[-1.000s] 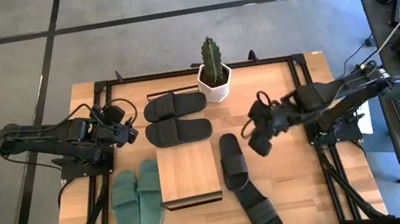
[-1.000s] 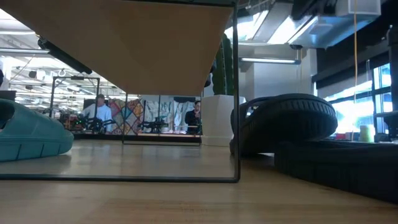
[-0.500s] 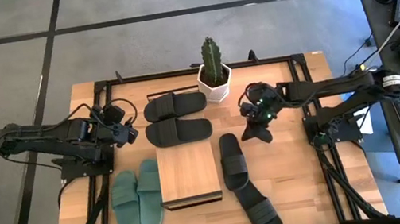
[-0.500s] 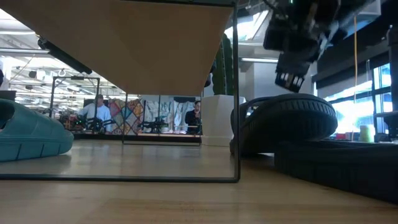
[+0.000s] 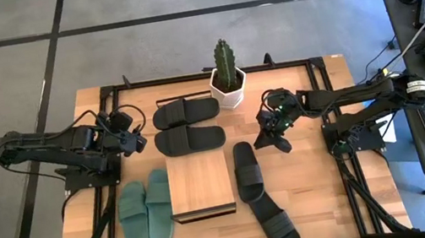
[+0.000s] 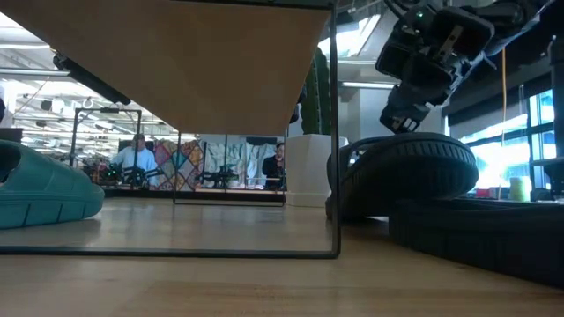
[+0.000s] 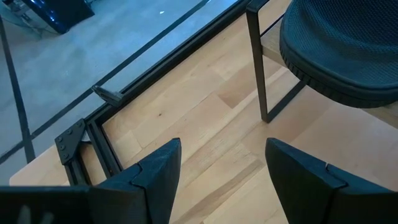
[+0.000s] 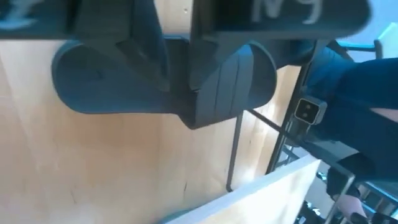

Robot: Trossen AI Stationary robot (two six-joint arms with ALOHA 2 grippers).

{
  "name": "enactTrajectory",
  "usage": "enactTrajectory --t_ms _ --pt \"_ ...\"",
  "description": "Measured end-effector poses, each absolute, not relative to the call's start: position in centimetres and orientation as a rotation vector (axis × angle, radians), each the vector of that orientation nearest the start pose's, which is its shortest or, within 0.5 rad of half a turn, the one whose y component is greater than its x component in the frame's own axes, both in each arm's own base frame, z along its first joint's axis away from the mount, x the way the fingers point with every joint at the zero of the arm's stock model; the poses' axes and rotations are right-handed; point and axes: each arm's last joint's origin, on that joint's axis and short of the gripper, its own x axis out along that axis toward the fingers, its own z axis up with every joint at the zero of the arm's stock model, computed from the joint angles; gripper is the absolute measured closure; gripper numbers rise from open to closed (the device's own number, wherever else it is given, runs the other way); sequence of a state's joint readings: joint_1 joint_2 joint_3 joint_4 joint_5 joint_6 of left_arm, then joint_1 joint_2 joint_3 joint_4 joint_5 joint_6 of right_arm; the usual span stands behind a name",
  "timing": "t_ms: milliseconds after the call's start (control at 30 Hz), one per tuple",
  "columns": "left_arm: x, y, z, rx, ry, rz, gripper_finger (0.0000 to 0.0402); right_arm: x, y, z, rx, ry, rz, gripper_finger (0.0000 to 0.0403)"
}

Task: Pick and place slides into the shelf
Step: Put the black slides under the shelf

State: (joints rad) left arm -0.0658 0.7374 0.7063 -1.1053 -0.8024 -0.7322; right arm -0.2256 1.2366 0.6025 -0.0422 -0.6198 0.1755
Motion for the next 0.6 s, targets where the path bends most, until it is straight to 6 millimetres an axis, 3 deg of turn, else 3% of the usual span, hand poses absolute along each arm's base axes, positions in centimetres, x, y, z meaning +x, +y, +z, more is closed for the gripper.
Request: enactTrajectory --t_ms 333,600 --pt "10.9 1.4 25.4 -0.166 0.731 0.984 0.0177 23.6 -3.4 19.9 0.545 0.677 0.278 0.0207" --pt "10.9 1.4 25.3 -0.159 0.74 0.985 0.0177 24.1 -2.0 20.3 0.476 0.638 0.354 0.0176"
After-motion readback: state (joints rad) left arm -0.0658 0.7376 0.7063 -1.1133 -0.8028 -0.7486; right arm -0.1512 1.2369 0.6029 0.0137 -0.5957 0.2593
